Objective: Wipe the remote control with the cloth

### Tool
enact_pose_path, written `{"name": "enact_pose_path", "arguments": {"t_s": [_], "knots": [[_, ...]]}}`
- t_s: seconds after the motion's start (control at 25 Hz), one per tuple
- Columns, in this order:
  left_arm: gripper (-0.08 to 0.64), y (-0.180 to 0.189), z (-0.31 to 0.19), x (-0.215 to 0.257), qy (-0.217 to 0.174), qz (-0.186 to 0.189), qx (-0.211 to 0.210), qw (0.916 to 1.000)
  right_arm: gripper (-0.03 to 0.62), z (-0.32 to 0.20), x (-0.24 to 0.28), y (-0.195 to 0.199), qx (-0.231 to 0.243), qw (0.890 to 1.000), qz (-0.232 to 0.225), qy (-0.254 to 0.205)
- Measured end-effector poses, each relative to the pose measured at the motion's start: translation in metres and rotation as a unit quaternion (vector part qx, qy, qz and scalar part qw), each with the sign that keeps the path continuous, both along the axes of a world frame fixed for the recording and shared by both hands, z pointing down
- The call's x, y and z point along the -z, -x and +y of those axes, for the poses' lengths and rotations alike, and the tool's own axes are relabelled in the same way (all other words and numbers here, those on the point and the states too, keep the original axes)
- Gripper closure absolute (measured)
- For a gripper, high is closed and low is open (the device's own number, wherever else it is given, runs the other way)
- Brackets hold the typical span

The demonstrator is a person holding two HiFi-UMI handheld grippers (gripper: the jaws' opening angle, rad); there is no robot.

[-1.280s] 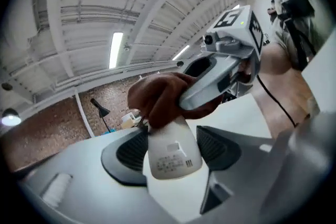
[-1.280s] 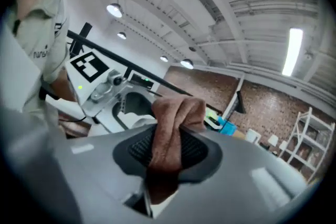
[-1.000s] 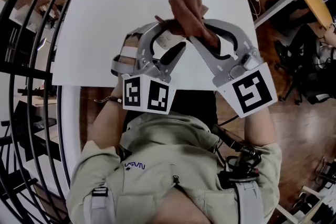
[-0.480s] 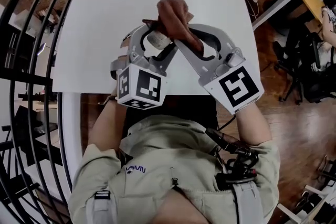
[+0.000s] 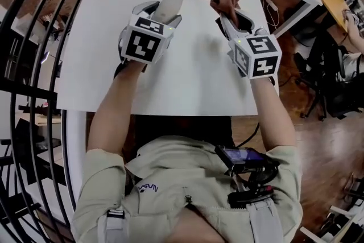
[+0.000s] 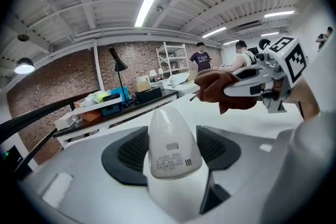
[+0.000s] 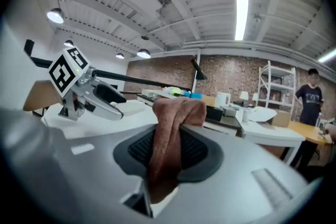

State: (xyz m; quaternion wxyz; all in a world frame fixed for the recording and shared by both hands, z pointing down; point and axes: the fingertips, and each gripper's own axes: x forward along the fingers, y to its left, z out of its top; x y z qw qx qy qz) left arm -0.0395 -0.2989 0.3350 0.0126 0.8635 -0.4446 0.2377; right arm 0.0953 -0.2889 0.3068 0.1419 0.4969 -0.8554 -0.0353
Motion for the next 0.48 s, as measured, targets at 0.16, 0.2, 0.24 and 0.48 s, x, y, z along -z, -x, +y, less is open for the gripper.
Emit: {"name": "enact_pose_path", "arguments": {"t_s": [0.16,0.2,0.24,0.48], "knots": [[0.262,0.006,-0.035,-0.038,0.061,-0.039,0.02,0.9972,0.497,-0.036,-0.046,-0.007,-0.017,0.997,0.057,0.057],[0.262,0.011,-0.041,-0.048,0.074,-0.053,0.032,0.9953,0.497,-0.041,-0.058,-0.011,-0.023,0.995,0.072,0.072],[0.262,0.017,-0.045,-0.056,0.086,-0.066,0.043,0.9932,0.497,-0.045,-0.069,-0.014,-0.027,0.992,0.086,0.087],[0.264,0.025,-0.057,-0.081,0.13,-0.089,0.052,0.9861,0.471,-0.053,-0.1,-0.015,-0.023,0.981,0.104,0.159]]}}
